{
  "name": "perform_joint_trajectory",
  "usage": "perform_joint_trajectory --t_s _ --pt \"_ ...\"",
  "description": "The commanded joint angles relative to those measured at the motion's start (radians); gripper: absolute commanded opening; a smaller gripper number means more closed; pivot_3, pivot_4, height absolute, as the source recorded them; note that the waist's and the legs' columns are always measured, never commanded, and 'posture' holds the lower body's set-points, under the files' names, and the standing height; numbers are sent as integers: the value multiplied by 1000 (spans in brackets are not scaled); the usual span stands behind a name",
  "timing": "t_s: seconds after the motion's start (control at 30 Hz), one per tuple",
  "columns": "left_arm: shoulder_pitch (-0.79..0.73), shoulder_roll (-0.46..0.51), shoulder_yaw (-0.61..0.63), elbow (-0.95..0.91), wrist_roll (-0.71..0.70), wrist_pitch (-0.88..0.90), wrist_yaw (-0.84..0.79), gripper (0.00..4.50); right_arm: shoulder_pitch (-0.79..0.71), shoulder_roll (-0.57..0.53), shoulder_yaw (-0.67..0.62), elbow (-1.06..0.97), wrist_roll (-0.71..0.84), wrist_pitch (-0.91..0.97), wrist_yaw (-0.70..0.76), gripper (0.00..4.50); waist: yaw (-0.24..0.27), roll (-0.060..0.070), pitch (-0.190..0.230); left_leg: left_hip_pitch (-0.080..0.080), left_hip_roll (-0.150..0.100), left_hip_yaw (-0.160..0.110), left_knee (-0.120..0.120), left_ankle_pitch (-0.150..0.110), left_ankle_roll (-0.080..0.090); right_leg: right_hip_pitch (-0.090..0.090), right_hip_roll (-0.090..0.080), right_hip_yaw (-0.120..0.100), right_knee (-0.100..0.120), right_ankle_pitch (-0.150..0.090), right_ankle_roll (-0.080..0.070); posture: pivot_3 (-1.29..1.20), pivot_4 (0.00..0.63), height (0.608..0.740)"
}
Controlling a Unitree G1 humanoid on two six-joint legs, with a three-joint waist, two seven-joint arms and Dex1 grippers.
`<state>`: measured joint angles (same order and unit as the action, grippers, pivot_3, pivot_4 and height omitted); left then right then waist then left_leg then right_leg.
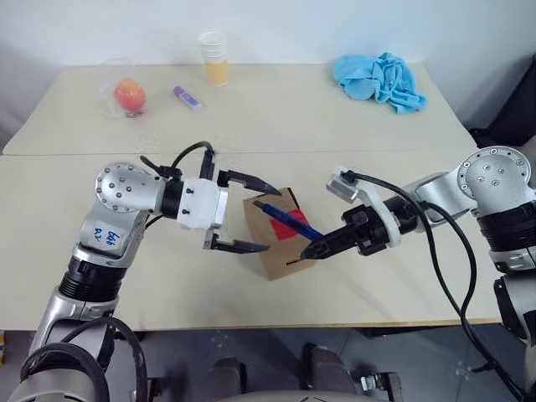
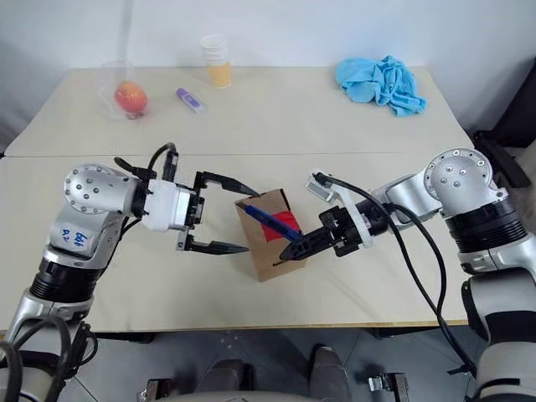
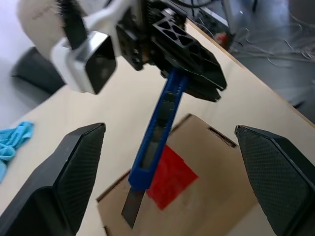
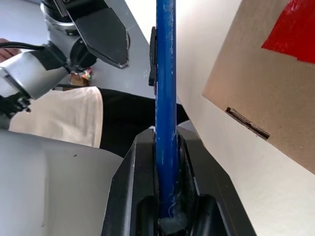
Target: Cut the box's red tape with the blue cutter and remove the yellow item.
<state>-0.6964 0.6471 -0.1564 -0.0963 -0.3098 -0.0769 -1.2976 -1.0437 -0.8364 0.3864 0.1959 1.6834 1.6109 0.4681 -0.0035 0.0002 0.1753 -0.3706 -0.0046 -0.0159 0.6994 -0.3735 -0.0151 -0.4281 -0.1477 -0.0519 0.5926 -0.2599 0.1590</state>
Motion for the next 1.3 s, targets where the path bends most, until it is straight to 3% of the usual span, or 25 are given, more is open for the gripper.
perform_joint_trajectory --t_s 0.03,0.37,0.5,0.73,0.93,1.13,1.3 --pt "-25 -13 -21 3 19 2 3 4472 -19 4 -1 -23 64 3 -62 169 1 0 0 0 0 0 0 0 0 0 0 0 0 0 0 0 150 740" --pt "-31 -8 -51 38 83 20 9 4472 -14 7 8 -36 139 3 -185 169 1 0 0 0 0 0 0 0 0 0 0 0 0 0 0 0 150 740" --pt "-39 -18 -55 52 95 8 10 3632 -4 2 18 -43 173 0 -219 169 2 0 0 0 0 0 0 0 0 0 0 0 0 0 0 0 150 740" --pt "-51 -26 -70 78 147 -28 29 1649 4 -13 56 -49 261 -41 -276 169 1 0 0 0 0 0 0 0 0 0 0 0 0 0 0 0 150 740" --pt "-47 -27 -79 66 149 -23 16 1649 6 -17 76 -51 289 -70 -301 169 2 0 0 -1 0 0 0 0 0 0 0 0 0 0 0 0 150 740" --pt "-43 -21 -81 58 143 -15 6 476 9 -15 76 -46 289 -78 -309 169 2 0 0 -1 0 0 0 0 0 0 0 0 0 0 0 0 150 740" --pt "-35 -20 -78 47 144 2 16 455 16 -14 70 -52 289 -85 -309 169 2 0 0 -1 0 0 0 0 0 0 0 0 0 0 0 0 150 740"
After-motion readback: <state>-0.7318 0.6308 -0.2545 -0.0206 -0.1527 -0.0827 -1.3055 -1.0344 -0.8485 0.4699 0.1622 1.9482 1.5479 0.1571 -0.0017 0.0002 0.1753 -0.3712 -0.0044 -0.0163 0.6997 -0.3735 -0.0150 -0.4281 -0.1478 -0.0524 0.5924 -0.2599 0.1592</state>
